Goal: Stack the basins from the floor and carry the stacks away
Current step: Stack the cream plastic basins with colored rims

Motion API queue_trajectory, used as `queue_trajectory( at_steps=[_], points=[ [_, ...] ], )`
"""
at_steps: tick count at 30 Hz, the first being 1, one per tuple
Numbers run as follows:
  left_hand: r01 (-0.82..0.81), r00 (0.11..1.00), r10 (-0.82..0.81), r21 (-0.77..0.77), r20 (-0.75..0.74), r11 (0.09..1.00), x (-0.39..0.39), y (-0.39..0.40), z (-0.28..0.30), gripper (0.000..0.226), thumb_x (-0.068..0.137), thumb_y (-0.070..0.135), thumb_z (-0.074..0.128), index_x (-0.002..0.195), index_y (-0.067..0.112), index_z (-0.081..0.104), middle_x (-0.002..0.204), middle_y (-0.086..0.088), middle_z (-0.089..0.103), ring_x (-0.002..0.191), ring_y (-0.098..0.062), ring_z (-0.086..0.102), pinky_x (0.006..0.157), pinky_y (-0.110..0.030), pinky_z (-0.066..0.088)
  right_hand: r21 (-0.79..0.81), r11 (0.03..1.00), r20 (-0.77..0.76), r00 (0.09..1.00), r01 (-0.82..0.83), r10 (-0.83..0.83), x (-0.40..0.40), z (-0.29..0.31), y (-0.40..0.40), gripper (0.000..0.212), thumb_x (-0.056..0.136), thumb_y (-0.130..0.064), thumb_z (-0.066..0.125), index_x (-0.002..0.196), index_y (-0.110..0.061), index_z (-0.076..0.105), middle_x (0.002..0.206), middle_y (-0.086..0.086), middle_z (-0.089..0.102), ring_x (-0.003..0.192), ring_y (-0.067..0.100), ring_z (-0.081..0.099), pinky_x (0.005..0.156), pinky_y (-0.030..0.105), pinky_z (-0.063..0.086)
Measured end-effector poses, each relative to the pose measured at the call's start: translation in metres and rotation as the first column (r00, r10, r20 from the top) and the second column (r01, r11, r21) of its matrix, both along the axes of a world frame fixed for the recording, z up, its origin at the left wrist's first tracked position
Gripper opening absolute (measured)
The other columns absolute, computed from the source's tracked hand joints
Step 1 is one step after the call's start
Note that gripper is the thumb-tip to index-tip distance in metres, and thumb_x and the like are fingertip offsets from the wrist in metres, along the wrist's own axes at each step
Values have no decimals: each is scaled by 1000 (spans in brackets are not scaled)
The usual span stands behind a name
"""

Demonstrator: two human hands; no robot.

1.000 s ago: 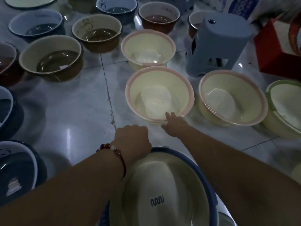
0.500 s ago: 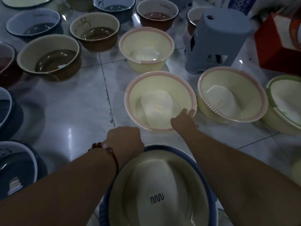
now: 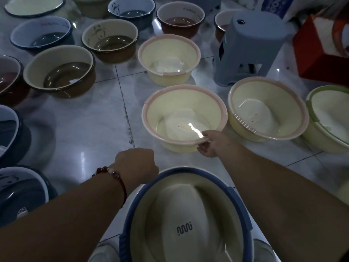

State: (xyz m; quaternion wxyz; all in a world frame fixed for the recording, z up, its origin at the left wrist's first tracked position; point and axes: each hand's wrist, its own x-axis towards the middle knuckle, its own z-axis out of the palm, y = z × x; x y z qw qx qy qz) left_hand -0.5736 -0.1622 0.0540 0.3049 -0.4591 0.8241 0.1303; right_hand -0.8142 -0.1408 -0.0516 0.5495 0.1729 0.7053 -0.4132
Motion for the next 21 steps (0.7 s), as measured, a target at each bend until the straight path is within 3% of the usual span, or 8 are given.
queue_trajectory(
  at_steps=[4, 8, 13, 18, 21],
  points=[
    [-19, 1000, 19, -2, 14, 1000, 11, -3, 5, 46, 97, 43, 44, 141, 26, 45, 143, 2, 51, 128, -21, 50, 103, -37, 42, -24, 999, -36, 999, 39, -40, 3, 23, 2, 25, 93, -14, 61, 116, -5, 59, 95, 9, 67, 79, 20, 64, 58, 34, 53],
    [-19, 1000, 19, -22, -8, 1000, 17, -5, 15, 49, 97, 45, 44, 142, 26, 44, 145, 1, 49, 130, -22, 49, 105, -39, 41, -46, 995, -38, 995, 91, -93, 11, 49, 12, 16, 92, -11, 57, 106, -5, 61, 82, 8, 62, 66, 17, 59, 57, 33, 52],
    [-47, 998, 46, -33, -47, 998, 33, -7, 25, 54, 97, 49, 45, 145, 25, 42, 148, 0, 46, 132, -23, 46, 108, -40, 40, -86, 990, -41, 993, 110, -114, 17, 90, 40, 6, 91, -10, 58, 93, -4, 59, 79, 8, 61, 66, 17, 59, 59, 33, 53],
    [-87, 982, 84, -10, -171, 996, 49, 2, 38, 57, 96, 50, 48, 146, 22, 44, 149, -2, 46, 132, -24, 47, 109, -38, 40, -116, 992, -77, 995, 50, -59, 14, 132, 83, 8, 93, -11, 58, 93, -4, 58, 82, 8, 65, 72, 17, 62, 66, 31, 53],
    [-143, 948, 153, 55, -280, 988, 58, 13, 49, 63, 96, 51, 51, 148, 15, 43, 154, -6, 40, 139, -25, 39, 114, -36, 32, -101, 994, -94, 994, 38, -48, 12, 154, 118, 9, 92, -12, 60, 95, -4, 58, 83, 10, 67, 73, 19, 64, 62, 34, 53]
  ],
)
